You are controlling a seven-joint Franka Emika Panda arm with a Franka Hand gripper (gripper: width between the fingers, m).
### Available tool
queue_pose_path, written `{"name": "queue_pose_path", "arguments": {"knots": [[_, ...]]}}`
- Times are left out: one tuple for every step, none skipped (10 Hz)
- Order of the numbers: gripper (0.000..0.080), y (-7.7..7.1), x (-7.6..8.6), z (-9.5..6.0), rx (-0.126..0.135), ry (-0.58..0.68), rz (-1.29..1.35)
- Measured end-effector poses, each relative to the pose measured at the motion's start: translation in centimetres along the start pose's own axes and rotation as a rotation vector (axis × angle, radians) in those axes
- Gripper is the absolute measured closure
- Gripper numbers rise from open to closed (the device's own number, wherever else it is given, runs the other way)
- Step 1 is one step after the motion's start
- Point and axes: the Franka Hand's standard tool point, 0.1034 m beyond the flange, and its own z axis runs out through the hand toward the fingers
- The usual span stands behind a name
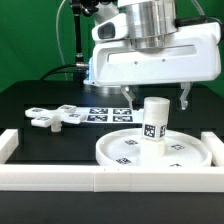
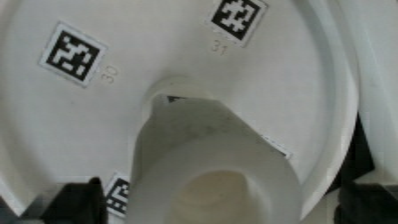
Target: Assemble round table
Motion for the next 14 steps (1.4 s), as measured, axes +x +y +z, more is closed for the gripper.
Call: {"name": "queue_pose_path", "arguments": {"knots": [[0.0151,0.0,0.1,0.0,0.000,-0.002,-0.067],[0.0151,0.0,0.2,-0.1,-0.001,-0.001,-0.147],[0.0151,0.0,0.2,-0.1,-0.001,-0.001,-0.200],[0.0151,0.1,0.2,-0.1,-0.001,-0.001,-0.272],[0.0151,0.1,0.2,-0.1,-0.001,-0.001,-0.351],[0.0151,0.2,0.2,-0.1,-0.002,-0.001,-0.421],[0.0151,0.1,0.2,0.0,-0.008,-0.002,-0.519],[0.0151,-0.2,0.0,0.1,-0.037,-0.009,-0.659],[0.0151,-0.5,-0.1,0.1,-0.056,-0.019,-0.785],[0.0151,-0.7,0.1,0.2,-0.068,-0.029,-0.907],[0.0151,-0.9,0.2,0.1,-0.069,-0.016,-0.926],[0.0151,-0.8,0.3,0.2,-0.070,-0.018,-0.993],[0.0151,-0.7,0.3,0.2,-0.070,-0.021,-1.064],[0.0151,-0.6,0.4,0.2,-0.070,-0.023,-1.112]]}}
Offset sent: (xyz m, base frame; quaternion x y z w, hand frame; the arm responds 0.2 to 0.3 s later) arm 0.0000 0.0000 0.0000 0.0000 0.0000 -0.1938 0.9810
